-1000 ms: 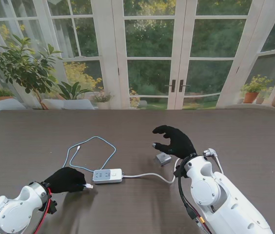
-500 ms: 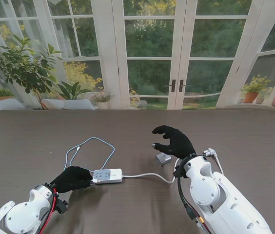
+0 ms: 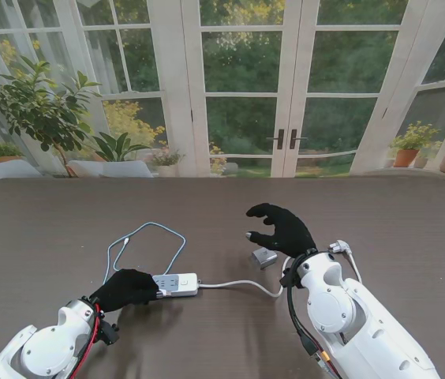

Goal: Set up the charging station

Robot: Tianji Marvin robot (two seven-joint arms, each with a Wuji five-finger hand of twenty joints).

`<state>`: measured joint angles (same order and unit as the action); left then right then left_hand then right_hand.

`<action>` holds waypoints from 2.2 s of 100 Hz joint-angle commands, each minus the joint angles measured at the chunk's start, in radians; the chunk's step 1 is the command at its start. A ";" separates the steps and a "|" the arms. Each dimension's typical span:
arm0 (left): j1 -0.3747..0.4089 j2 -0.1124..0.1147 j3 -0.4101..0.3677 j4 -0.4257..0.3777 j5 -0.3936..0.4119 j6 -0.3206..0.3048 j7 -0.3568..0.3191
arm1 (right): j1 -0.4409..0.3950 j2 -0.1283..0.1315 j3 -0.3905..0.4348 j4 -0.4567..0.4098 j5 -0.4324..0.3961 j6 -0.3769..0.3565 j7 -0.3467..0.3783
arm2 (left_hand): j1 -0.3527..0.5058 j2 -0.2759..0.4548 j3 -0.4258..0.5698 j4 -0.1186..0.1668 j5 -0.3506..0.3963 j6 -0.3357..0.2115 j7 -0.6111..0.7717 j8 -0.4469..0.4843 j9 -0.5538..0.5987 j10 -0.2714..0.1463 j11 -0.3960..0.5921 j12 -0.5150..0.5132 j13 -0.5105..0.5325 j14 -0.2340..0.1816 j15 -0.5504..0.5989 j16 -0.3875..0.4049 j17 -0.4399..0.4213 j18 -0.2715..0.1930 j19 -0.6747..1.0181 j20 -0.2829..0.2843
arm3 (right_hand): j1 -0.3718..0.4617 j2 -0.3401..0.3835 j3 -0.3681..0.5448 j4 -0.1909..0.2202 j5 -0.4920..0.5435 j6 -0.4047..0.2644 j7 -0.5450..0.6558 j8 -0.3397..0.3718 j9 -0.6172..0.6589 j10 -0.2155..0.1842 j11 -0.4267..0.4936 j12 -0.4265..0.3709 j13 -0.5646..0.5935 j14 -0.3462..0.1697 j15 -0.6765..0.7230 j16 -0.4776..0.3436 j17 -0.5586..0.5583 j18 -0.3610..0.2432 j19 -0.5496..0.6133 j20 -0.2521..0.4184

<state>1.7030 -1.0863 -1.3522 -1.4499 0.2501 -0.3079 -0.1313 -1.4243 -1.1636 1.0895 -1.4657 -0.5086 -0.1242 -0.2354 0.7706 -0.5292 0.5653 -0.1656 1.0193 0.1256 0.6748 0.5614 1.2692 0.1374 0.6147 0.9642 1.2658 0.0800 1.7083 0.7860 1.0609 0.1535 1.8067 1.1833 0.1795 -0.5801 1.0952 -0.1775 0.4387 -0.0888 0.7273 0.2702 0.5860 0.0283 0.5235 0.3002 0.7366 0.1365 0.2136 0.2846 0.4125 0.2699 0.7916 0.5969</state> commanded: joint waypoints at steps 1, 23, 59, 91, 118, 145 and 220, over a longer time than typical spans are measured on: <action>-0.001 -0.011 0.004 0.003 -0.004 0.002 -0.014 | -0.002 -0.005 -0.002 0.001 0.001 0.000 0.012 | 0.021 0.031 -0.038 0.020 -0.002 -0.032 -0.011 0.006 0.096 0.073 0.060 0.025 0.007 -0.162 0.145 -0.005 0.072 -0.236 0.287 0.035 | -0.018 0.024 -0.008 0.033 -0.015 0.005 0.009 0.001 0.012 0.002 0.002 -0.001 0.016 0.000 0.005 0.007 0.003 0.016 0.036 -0.011; -0.009 -0.016 0.013 0.013 -0.042 -0.006 -0.010 | -0.002 -0.005 -0.003 0.001 0.001 0.000 0.010 | 0.086 0.086 -0.035 0.035 0.007 -0.061 0.020 -0.027 0.101 0.063 0.221 0.052 0.007 -0.141 0.152 0.006 0.068 -0.186 0.287 0.051 | -0.017 0.025 -0.007 0.033 -0.015 0.007 0.009 0.000 0.016 0.003 0.002 -0.001 0.017 0.000 0.006 0.008 0.003 0.016 0.036 -0.012; -0.017 -0.018 0.022 0.022 -0.077 -0.016 -0.018 | -0.001 -0.005 -0.004 0.003 -0.001 0.001 0.009 | 0.030 0.080 0.128 -0.010 0.041 -0.052 0.067 -0.026 0.096 0.058 0.332 0.072 0.007 -0.155 0.152 0.009 0.067 -0.173 0.287 0.050 | -0.017 0.026 -0.007 0.033 -0.014 0.007 0.009 0.000 0.017 0.004 0.001 -0.001 0.018 0.001 0.005 0.008 0.003 0.016 0.036 -0.014; -0.017 -0.011 0.016 0.008 -0.144 -0.032 -0.078 | 0.007 -0.004 -0.014 0.011 -0.021 0.006 0.005 | -0.111 0.053 0.385 -0.094 0.079 -0.061 0.140 0.105 0.090 0.032 0.411 0.134 0.007 -0.156 0.152 0.012 0.067 -0.171 0.287 0.042 | -0.015 0.029 -0.006 0.034 -0.001 0.011 0.013 0.001 0.039 0.007 0.005 0.000 0.026 0.001 0.008 0.008 0.007 0.019 0.038 -0.014; -0.011 0.002 -0.008 -0.015 -0.218 -0.051 -0.158 | 0.063 0.005 -0.059 0.062 -0.121 0.078 -0.003 | -0.100 0.046 0.378 -0.092 0.076 -0.050 0.131 0.096 0.089 0.049 0.400 0.138 0.007 -0.140 0.147 0.010 0.065 -0.147 0.287 0.039 | 0.005 0.012 0.017 0.035 0.053 0.010 0.020 0.004 0.085 0.007 0.007 -0.001 0.067 0.001 0.028 0.018 0.029 0.021 0.051 -0.013; -0.004 0.003 -0.010 -0.029 -0.264 -0.069 -0.177 | 0.155 0.015 -0.137 0.155 -0.214 0.117 -0.009 | -0.081 0.052 0.353 -0.082 0.076 -0.033 0.122 0.090 0.090 0.058 0.392 0.140 0.007 -0.134 0.146 0.010 0.064 -0.136 0.287 0.037 | 0.051 -0.108 0.113 0.010 0.147 -0.025 0.044 0.020 0.147 -0.006 0.025 0.008 0.129 -0.012 0.071 0.044 0.075 0.009 0.130 -0.004; 0.005 -0.002 -0.007 -0.038 -0.294 -0.088 -0.163 | 0.353 0.064 -0.398 0.389 -0.455 0.118 -0.043 | -0.044 0.079 0.279 -0.053 0.077 -0.001 0.096 0.089 0.093 0.070 0.389 0.131 0.007 -0.121 0.143 0.009 0.064 -0.128 0.287 0.035 | 0.048 -0.645 0.305 -0.075 0.084 -0.059 0.152 0.081 0.085 -0.125 0.184 0.127 0.298 -0.119 0.469 0.253 0.229 -0.115 0.556 0.084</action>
<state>1.7033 -1.0828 -1.3602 -1.4802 -0.0402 -0.3942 -0.2765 -1.0817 -1.0912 0.7062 -1.0932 -0.9595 -0.0086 -0.2791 0.6983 -0.4697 0.8582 -0.2408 1.0537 0.0986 0.7661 0.6493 1.2831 0.0992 0.9585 1.0871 1.2672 0.0627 1.7341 0.7879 1.0642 0.1415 1.8085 1.2059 0.2446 -1.1572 1.3405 -0.2170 0.5488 -0.1295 0.8456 0.3208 0.6956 -0.0743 0.6760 0.4104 0.9917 0.0348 0.6258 0.5100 0.6205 0.1843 1.2775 0.6488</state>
